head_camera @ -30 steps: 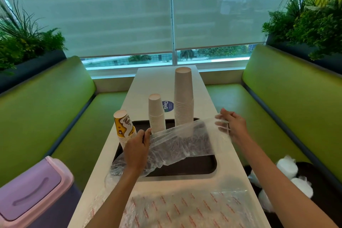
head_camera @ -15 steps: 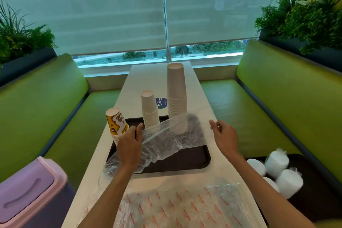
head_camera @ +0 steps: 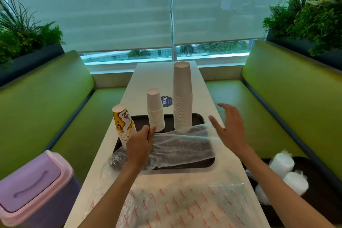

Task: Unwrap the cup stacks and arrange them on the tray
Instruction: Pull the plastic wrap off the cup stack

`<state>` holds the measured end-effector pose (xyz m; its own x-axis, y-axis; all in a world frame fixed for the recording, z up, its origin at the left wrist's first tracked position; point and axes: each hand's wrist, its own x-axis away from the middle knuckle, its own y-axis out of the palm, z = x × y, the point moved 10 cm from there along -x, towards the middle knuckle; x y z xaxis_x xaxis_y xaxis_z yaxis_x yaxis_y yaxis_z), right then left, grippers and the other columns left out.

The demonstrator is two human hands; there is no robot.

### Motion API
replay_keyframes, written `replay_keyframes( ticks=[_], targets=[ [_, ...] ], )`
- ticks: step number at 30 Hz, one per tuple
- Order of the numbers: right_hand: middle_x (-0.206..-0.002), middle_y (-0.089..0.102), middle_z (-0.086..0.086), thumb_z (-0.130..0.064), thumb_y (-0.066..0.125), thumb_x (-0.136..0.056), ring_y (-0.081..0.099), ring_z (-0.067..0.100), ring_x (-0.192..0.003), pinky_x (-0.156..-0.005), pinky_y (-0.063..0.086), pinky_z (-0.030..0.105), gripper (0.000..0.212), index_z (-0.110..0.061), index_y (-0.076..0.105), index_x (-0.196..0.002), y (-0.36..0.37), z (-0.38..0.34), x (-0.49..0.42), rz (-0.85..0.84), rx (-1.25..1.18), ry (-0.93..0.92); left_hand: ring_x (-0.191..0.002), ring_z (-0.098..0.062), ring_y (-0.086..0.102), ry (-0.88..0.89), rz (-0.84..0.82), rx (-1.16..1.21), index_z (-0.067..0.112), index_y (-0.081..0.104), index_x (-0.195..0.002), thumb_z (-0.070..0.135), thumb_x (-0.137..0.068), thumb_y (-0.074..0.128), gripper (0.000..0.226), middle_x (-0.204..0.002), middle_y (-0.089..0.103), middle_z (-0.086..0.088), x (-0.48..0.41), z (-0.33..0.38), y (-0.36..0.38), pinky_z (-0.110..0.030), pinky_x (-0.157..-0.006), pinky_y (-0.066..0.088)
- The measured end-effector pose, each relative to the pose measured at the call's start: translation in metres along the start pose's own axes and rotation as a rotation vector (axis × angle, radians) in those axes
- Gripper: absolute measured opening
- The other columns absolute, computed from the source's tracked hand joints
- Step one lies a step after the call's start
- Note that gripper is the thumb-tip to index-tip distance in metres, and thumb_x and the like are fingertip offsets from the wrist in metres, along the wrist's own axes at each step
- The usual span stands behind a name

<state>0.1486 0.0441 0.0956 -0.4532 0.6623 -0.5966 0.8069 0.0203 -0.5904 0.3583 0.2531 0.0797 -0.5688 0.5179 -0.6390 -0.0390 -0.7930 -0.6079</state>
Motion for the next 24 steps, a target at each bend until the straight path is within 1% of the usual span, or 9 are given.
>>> replay_keyframes(
  ticks=[3,6,8,11,13,15,18,21,24],
  targets=[
    [-0.125,0.059,0.006,-0.056,0.038,-0.089,0.049,0.021,-0.122,-0.112,0.023,0.051,0.057,-0.016,0.061,-0.122,0.048,-0.063,0.004,-0.237,0.024,-0.212,-0.039,0.001,0.027,0.085,0.042,0.018,0.01,0.052,-0.064,0.027,-0.09,0.055,0.031,-0.051,0.053,0.001,-0.004,0.025,-0.003,-0.003,-0.046,0.014],
    [-0.124,0.061,-0.002,-0.059,0.038,-0.088,0.047,0.013,-0.124,-0.117,0.009,0.044,0.056,-0.022,0.061,-0.124,0.094,-0.092,0.022,-0.5,-0.052,-0.248,-0.041,-0.004,0.036,0.102,0.048,0.025,0.011,0.053,-0.065,0.037,-0.093,0.046,0.039,-0.052,0.057,-0.001,-0.01,0.039,-0.002,-0.003,-0.044,0.016],
    [-0.116,0.066,0.0,-0.048,0.055,-0.09,0.052,0.014,-0.112,-0.112,0.021,0.042,0.042,-0.017,0.066,-0.116,0.106,-0.094,0.027,-0.558,-0.125,-0.204,-0.044,-0.004,0.04,0.093,0.045,0.025,0.01,0.055,-0.067,0.039,-0.092,0.046,0.039,-0.056,0.062,-0.003,-0.014,0.041,-0.001,-0.003,-0.045,0.021],
    [-0.087,0.068,0.0,-0.021,0.066,-0.088,0.058,0.015,-0.083,-0.083,0.04,0.03,0.015,-0.007,0.072,-0.091,0.1,-0.097,0.022,-0.494,-0.306,-0.168,-0.05,-0.006,0.045,0.05,0.045,0.037,0.008,0.056,-0.071,0.041,-0.094,0.044,0.042,-0.065,0.066,-0.008,-0.017,0.032,-0.006,-0.007,-0.047,0.024],
    [-0.085,0.066,-0.007,-0.024,0.067,-0.087,0.06,0.015,-0.083,-0.082,0.042,0.028,0.01,-0.014,0.071,-0.088,0.093,-0.087,0.017,-0.453,-0.355,-0.121,-0.062,-0.013,0.052,-0.034,0.022,0.092,0.006,0.061,-0.081,0.047,-0.096,0.041,0.047,-0.077,0.067,-0.01,-0.016,0.016,-0.012,-0.016,-0.054,0.034],
    [-0.085,0.066,-0.007,-0.029,0.067,-0.086,0.061,0.015,-0.084,-0.081,0.043,0.026,0.012,-0.018,0.07,-0.087,0.086,-0.073,0.012,-0.41,-0.376,-0.068,-0.081,-0.021,0.058,-0.111,0.081,0.107,0.005,0.064,-0.094,0.051,-0.095,0.038,0.053,-0.092,0.067,-0.011,-0.011,-0.008,-0.029,-0.031,-0.071,0.044],
    [-0.088,0.068,0.0,-0.013,0.069,-0.087,0.063,0.012,-0.085,-0.077,0.044,0.016,0.004,-0.01,0.071,-0.089,0.077,-0.057,0.006,-0.377,-0.388,-0.014,-0.102,-0.023,0.056,-0.394,0.12,0.286,0.009,0.06,-0.112,0.065,-0.088,0.034,0.066,-0.113,0.062,-0.01,0.004,-0.062,-0.045,-0.04,-0.087,0.045],
    [-0.084,0.067,-0.004,-0.006,0.067,-0.087,0.06,-0.009,-0.08,-0.073,0.04,0.004,0.009,-0.015,0.067,-0.086,0.069,-0.052,0.006,-0.341,-0.428,0.011,-0.125,-0.025,0.046,-0.879,-0.133,0.732,0.015,0.042,-0.138,0.065,-0.091,0.031,0.069,-0.139,0.048,-0.008,0.04,-0.1,-0.006,-0.04,-0.1,0.037],
    [-0.083,0.066,-0.007,-0.005,0.066,-0.088,0.059,-0.012,-0.08,-0.074,0.04,0.003,0.009,-0.014,0.067,-0.086,0.073,-0.053,0.011,-0.373,-0.439,0.023,-0.125,-0.032,0.047,-1.122,-0.306,1.001,0.019,0.028,-0.148,0.068,-0.086,0.032,0.079,-0.145,0.041,-0.015,0.074,-0.102,0.028,-0.045,-0.096,0.044]
  ],
)
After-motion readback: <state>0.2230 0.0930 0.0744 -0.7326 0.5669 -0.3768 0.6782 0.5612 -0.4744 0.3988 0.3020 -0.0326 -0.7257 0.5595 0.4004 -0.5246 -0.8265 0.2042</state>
